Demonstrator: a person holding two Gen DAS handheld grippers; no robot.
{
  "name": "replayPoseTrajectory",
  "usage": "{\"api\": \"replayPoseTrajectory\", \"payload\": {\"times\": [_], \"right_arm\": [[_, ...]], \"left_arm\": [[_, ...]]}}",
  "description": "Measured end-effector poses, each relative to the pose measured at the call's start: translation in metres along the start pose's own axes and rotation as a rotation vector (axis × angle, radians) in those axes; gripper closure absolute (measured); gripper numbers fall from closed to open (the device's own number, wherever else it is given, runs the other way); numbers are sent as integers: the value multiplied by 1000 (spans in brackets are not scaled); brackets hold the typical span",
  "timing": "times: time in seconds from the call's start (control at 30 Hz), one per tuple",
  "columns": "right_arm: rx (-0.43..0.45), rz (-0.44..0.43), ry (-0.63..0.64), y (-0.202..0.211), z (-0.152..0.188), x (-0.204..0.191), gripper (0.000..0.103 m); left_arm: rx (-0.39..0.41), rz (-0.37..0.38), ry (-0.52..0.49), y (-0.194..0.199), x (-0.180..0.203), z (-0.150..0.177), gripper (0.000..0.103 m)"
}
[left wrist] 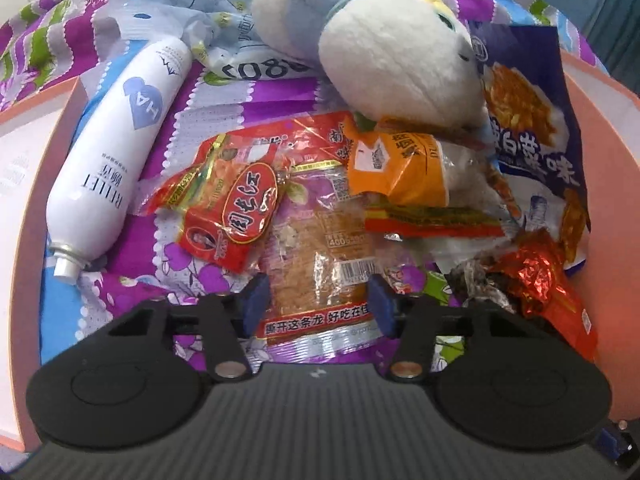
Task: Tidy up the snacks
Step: 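Grasp the red-label snack bag with left gripper while right grasps brown foil wrapper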
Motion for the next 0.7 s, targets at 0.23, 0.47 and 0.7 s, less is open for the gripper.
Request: {"api": "replayPoseTrajectory", "payload": {"times": [0.23, 0.47, 0.7], "right_arm": [[-9, -34, -3, 17, 8, 3, 64], [-18, -53, 12, 32, 25, 4, 64], [-19, -67, 18, 38, 34, 6, 65]], "left_arm": [[-4, 17, 29, 19, -1, 8, 97], [-1, 62, 84, 23, -4, 22, 97], [16, 66, 83, 17, 7, 7, 23]]}}
Point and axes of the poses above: each gripper's, at about its wrist camera, not at the fingertips, and y roughly against the way its jaws point, x to its right, z to its underside, the point moved 7 cm from there along -y, roughly the way its jaws point, and after that the axes turned 2 degrees about y, right-handed, at the moved point
